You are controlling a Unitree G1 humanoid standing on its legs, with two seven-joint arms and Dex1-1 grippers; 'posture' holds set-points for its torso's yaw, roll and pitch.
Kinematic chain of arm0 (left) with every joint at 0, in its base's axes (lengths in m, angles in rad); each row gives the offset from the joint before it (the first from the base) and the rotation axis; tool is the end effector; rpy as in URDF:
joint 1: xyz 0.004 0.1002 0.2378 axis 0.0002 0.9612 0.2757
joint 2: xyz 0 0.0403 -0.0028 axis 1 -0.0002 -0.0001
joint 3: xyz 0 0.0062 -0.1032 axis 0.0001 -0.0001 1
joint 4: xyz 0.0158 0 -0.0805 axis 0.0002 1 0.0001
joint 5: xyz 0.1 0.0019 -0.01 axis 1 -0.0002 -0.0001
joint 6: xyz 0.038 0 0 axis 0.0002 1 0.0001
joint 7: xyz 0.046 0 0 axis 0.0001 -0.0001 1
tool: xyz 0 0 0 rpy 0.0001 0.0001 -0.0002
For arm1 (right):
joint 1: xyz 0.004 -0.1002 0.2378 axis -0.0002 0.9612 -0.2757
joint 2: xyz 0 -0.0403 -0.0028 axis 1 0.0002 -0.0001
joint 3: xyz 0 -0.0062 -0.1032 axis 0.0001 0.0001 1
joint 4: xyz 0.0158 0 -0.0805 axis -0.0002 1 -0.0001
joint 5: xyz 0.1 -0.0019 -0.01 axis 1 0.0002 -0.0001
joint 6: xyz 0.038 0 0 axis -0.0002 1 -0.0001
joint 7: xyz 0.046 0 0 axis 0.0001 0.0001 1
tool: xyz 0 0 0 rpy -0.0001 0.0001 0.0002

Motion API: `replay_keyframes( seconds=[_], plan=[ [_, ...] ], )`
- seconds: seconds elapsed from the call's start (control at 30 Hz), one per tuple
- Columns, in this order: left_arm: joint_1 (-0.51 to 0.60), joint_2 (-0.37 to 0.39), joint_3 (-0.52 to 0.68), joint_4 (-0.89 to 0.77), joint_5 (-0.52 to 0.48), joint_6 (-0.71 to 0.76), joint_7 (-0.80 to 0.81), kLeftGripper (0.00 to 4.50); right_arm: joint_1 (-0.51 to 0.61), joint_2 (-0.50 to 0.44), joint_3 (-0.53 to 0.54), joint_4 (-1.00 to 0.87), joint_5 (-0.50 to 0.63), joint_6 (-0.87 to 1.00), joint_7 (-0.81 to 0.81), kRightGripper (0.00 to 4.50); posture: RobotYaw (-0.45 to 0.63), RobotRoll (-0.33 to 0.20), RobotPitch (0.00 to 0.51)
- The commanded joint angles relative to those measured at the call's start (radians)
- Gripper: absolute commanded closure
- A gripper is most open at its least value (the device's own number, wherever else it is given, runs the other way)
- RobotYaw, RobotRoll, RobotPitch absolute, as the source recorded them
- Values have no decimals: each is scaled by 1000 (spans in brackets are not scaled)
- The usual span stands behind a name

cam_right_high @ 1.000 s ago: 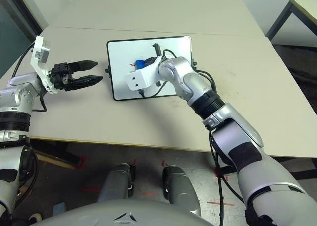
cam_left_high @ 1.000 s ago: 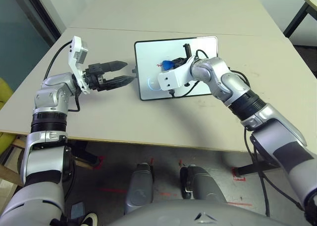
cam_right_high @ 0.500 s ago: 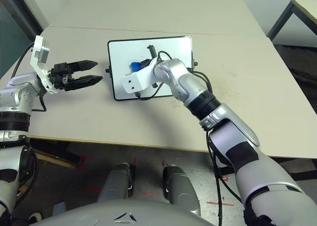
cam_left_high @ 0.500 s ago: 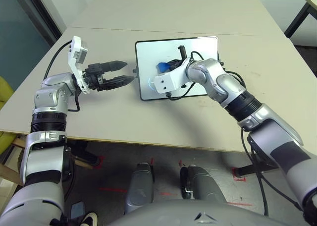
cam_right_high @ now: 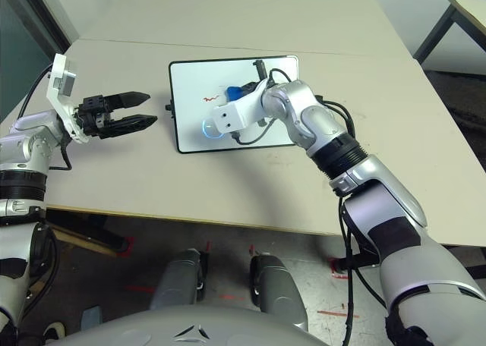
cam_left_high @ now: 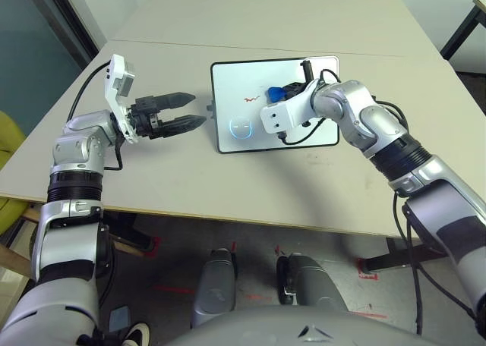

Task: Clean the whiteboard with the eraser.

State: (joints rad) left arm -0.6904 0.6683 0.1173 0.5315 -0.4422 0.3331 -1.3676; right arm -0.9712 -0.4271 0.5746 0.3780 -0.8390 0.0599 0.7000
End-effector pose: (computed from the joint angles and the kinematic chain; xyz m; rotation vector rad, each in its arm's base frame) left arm 0.3054 0.2942 0.1747 0.0072 0.0761 -1.1223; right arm 0.3283 -0.0979 0.2022 -1.7191 -0.0596 0.6984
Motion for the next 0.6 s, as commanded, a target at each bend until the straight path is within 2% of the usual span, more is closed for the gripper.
replay_keyframes(
  seconds=[0.03,0.6],
  plan=[
    [2,2,-3,6,3,0,-9,0,6,42,20,5,1,6,14,4341,209,0,98],
    [24,15,6,-18,-5,21,-7,0,-51,180,55,106,-17,6,-25,4342,226,0,94]
  ],
)
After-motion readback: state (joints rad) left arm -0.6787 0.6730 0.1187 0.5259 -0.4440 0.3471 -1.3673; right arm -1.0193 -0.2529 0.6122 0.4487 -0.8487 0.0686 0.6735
